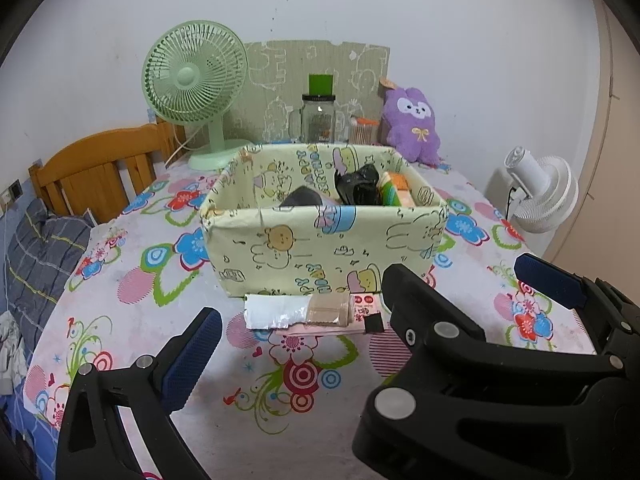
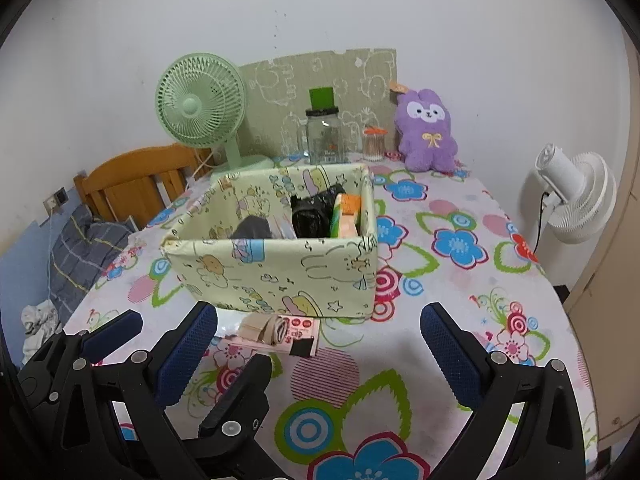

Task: Organize soft objects
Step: 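Withdraw both tools up from the fabric box, then move both tools down toward the cloth roll and pink wipes pack beside the box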

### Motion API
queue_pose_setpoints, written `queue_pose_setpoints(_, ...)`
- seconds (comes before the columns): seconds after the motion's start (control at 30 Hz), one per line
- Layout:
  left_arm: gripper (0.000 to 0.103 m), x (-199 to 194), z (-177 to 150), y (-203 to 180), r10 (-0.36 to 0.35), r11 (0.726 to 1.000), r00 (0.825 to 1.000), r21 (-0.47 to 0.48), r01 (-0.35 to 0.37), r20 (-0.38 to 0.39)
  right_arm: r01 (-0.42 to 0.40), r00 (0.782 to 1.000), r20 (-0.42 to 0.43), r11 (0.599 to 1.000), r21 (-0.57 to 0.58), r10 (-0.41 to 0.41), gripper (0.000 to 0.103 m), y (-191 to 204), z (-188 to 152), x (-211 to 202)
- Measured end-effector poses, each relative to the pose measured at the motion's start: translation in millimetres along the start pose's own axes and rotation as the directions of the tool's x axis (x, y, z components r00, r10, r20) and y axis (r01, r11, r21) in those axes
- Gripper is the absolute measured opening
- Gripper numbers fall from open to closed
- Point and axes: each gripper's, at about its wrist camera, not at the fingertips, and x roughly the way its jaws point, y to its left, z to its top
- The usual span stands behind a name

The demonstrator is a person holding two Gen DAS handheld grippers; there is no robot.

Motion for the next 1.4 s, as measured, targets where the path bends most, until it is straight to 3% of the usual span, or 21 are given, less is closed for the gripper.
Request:
queue_pose_setpoints(1.2, 0.102, 73.7, 2.3, 13.2, 0.041, 0.999, 0.989, -0.004, -0.042, -0.142, 0.022, 0.990, -0.139, 0.998, 0.055, -0.014, 0.103, -14.6, -5.6, 68.5)
queue_pose_setpoints(1.4, 0.093, 80.4, 2.4, 15.6, 0.040, 0.999, 0.987, -0.006, -0.041, -0.154, 0.022, 0.988, -0.154, 0.998, 0.064, -0.012, 0.103, -15.7, -4.8, 75.7)
